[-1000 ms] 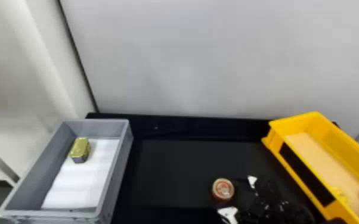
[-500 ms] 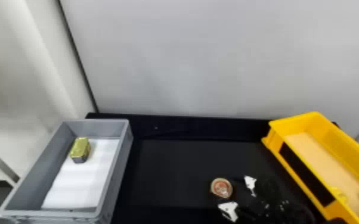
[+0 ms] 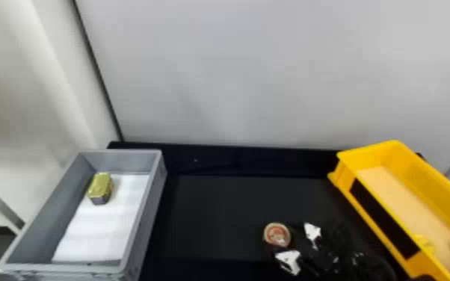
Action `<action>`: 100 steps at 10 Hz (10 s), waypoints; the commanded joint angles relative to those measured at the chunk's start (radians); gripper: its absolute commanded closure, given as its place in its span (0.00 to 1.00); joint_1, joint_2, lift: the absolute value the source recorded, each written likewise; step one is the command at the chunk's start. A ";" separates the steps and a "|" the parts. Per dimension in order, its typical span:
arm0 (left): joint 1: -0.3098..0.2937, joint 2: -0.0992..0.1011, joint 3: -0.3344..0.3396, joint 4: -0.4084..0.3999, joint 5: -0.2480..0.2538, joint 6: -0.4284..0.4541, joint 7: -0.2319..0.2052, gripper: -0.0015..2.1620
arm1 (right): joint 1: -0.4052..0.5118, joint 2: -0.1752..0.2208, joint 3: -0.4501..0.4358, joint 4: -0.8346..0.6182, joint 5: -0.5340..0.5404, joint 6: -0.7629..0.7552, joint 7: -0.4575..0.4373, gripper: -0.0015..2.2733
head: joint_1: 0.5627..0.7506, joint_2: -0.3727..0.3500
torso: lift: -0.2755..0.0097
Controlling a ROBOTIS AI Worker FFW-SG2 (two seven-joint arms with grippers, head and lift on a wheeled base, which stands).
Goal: Pick up the round yellow can and place it in the yellow rectangular box
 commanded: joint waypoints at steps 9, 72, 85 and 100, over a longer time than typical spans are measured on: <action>-0.001 -0.003 0.004 0.003 0.000 0.003 -0.003 0.01 | 0.046 -0.015 -0.076 -0.306 -0.056 0.061 0.015 0.31 | 0.70 0.53 | 0.75; -0.001 -0.003 -0.011 0.004 -0.009 0.001 -0.001 0.01 | -0.014 0.031 -0.677 -0.390 -0.038 -0.117 -0.401 0.14 | 0.70 0.53 | 0.75; -0.001 -0.003 -0.007 0.004 -0.009 -0.007 0.000 0.01 | -0.115 -0.081 -0.808 -0.563 -0.156 -0.166 -0.665 0.14 | 0.70 0.53 | 0.75; 0.008 -0.003 0.012 -0.005 -0.009 -0.011 0.003 0.01 | -0.153 -0.152 -0.926 -0.896 -0.457 0.106 -0.966 0.14 | 0.70 0.53 | 0.75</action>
